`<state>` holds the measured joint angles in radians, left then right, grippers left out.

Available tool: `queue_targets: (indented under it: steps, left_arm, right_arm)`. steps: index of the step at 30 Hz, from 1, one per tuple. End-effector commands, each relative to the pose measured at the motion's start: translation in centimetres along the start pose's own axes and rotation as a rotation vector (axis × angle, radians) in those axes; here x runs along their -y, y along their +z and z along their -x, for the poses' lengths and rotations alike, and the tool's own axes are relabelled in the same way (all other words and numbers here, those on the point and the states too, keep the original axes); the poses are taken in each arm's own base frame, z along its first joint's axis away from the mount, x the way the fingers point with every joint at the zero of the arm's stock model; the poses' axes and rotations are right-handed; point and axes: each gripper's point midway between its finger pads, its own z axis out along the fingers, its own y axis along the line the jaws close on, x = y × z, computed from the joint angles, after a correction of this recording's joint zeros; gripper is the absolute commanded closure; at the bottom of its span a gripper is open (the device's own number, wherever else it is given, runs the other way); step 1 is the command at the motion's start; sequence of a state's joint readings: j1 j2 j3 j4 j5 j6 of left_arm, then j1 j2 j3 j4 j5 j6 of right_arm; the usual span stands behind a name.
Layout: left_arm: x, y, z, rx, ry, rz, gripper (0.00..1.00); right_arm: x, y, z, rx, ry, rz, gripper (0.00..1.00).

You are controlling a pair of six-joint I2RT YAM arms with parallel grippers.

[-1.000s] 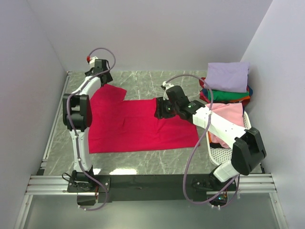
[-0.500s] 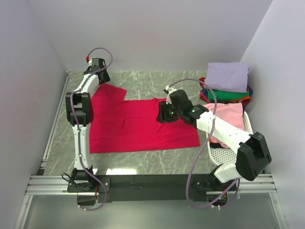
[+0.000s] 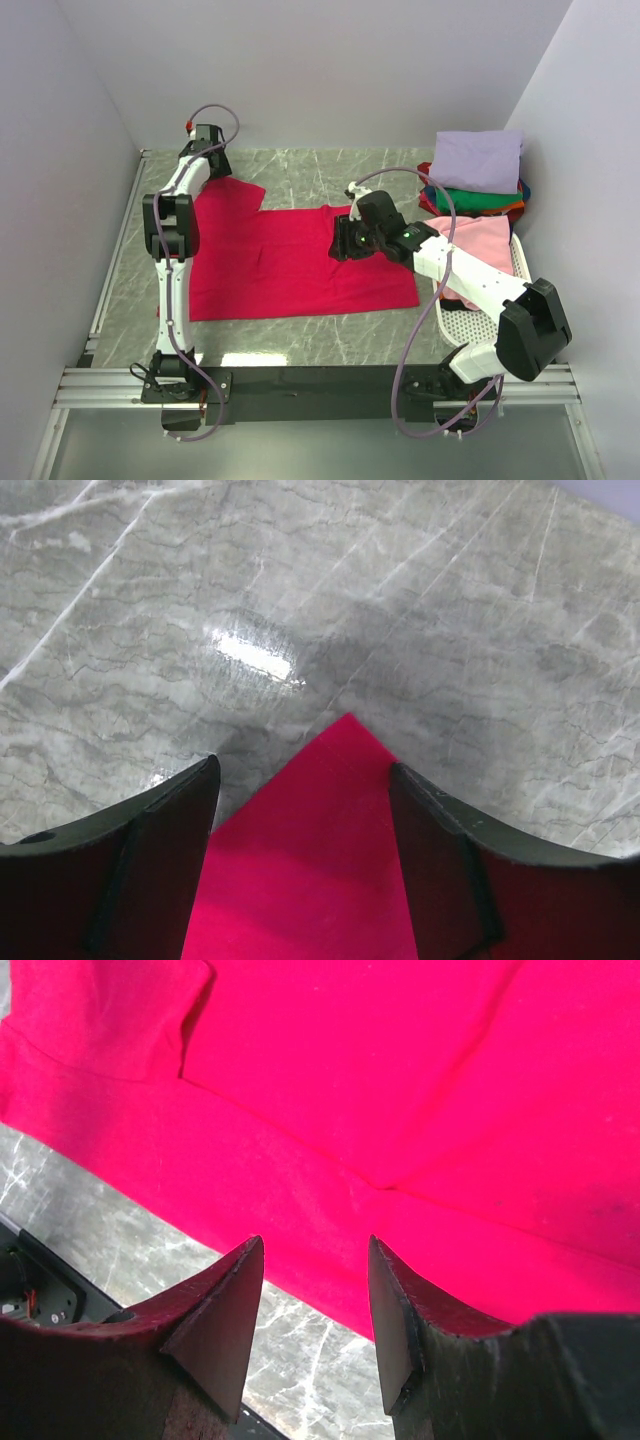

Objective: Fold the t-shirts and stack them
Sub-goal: Fold the tshirt

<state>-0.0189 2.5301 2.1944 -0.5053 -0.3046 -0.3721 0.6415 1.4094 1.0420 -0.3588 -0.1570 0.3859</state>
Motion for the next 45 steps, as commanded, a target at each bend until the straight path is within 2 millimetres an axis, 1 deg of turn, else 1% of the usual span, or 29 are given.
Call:
queue_targets:
  steps: [1,6,9,12,14,16,17,18,20,21,22,23,25,26,27,32,33,34,35,37,38,40,41,43,45]
  left_arm:
    - [-0.3,0.1,-0.2,-0.015,0.055,0.017,0.26]
    - [0.2,0.2,0.7,0.011,0.042,-0.002,0.19]
    - [0.7,0.1,1.2,0.031,0.025,-0.02,0.18]
    - [1.1,0.2,1.3,0.032,0.028,-0.04,0.18]
    - [1.3,0.3,0.8,0.019,0.04,-0.052,0.18]
    - [1.8,0.1,1.1,0.049,0.038,-0.077,0.19]
    - [1.9,-0.6,1.6,0.064,0.039,-0.085,0.19]
    - [2.0,-0.6,1.3,0.065,0.035,-0.089,0.19]
    - [2.2,-0.8,1.8,0.07,0.024,-0.1,0.18]
    - [2.3,-0.7,1.8,0.064,0.024,-0.103,0.18]
    - [2.1,0.0,0.6,0.027,0.035,-0.09,0.18]
    - [2.3,-0.2,1.4,0.038,0.032,-0.094,0.18]
    - [2.1,0.2,0.8,0.018,0.046,-0.081,0.19]
    - [2.0,0.4,0.5,0.014,0.056,-0.079,0.21]
    - [1.9,0.5,0.2,0.009,0.063,-0.076,0.27]
    - [1.6,0.4,-0.3,0.007,0.074,-0.072,0.41]
    - [1.6,0.5,-0.3,0.005,0.076,-0.074,0.47]
    - [1.7,0.5,-0.3,0.003,0.077,-0.075,0.51]
    - [1.7,0.6,-0.4,0.001,0.079,-0.078,0.59]
    - [1.7,0.5,-0.4,0.001,0.081,-0.081,0.68]
    - [1.7,0.5,-0.5,0.0,0.082,-0.081,0.77]
    - [1.6,0.3,-0.3,0.004,0.081,-0.079,0.89]
    - [1.6,0.2,-0.3,0.005,0.079,-0.076,1.0]
    - [1.6,-0.2,0.1,0.017,0.074,-0.08,1.0]
    - [1.6,-0.6,0.4,0.026,0.067,-0.086,1.0]
  right_arm:
    - [-0.9,-0.8,1.3,0.052,0.0,0.035,0.47]
    - [-0.8,-0.5,1.1,0.044,0.0,0.037,0.47]
    - [-1.0,-0.3,1.0,0.038,0.002,0.046,0.47]
    - [-1.1,0.0,0.8,0.027,0.005,0.052,0.47]
    - [-1.1,0.0,0.8,0.024,0.004,0.052,0.47]
    - [-1.0,0.1,0.8,0.024,0.001,0.047,0.47]
    - [-1.0,0.1,0.8,0.021,-0.001,0.047,0.47]
    - [-1.0,0.2,0.8,0.021,-0.002,0.044,0.47]
    - [-0.9,0.3,0.7,0.013,-0.002,0.044,0.47]
    - [-0.9,0.4,0.6,0.009,-0.002,0.044,0.47]
    - [-1.0,0.4,0.5,0.005,-0.004,0.046,0.47]
    - [-1.0,0.5,0.5,0.007,-0.003,0.049,0.47]
    - [-1.0,0.4,0.5,0.007,-0.001,0.049,0.47]
    - [-1.0,0.4,0.5,0.009,-0.003,0.048,0.47]
    - [-0.9,0.4,0.5,0.009,0.0,0.044,0.47]
    - [-1.0,0.3,0.5,0.008,-0.003,0.05,0.47]
    - [-1.1,0.3,0.5,0.009,-0.004,0.051,0.47]
    - [-1.0,0.3,0.5,0.009,-0.003,0.048,0.47]
    - [-0.9,0.3,0.5,0.01,-0.001,0.045,0.47]
    - [-0.9,0.2,0.6,0.019,-0.001,0.041,0.47]
    - [-0.8,0.1,0.5,0.019,-0.001,0.037,0.47]
    - [-0.3,0.1,0.5,0.024,0.001,0.01,0.47]
    - [0.1,0.1,0.7,0.027,0.005,-0.009,0.47]
    - [1.5,0.1,0.9,0.03,0.009,-0.07,0.47]
    - [3.1,0.0,1.9,0.052,0.027,-0.124,0.47]
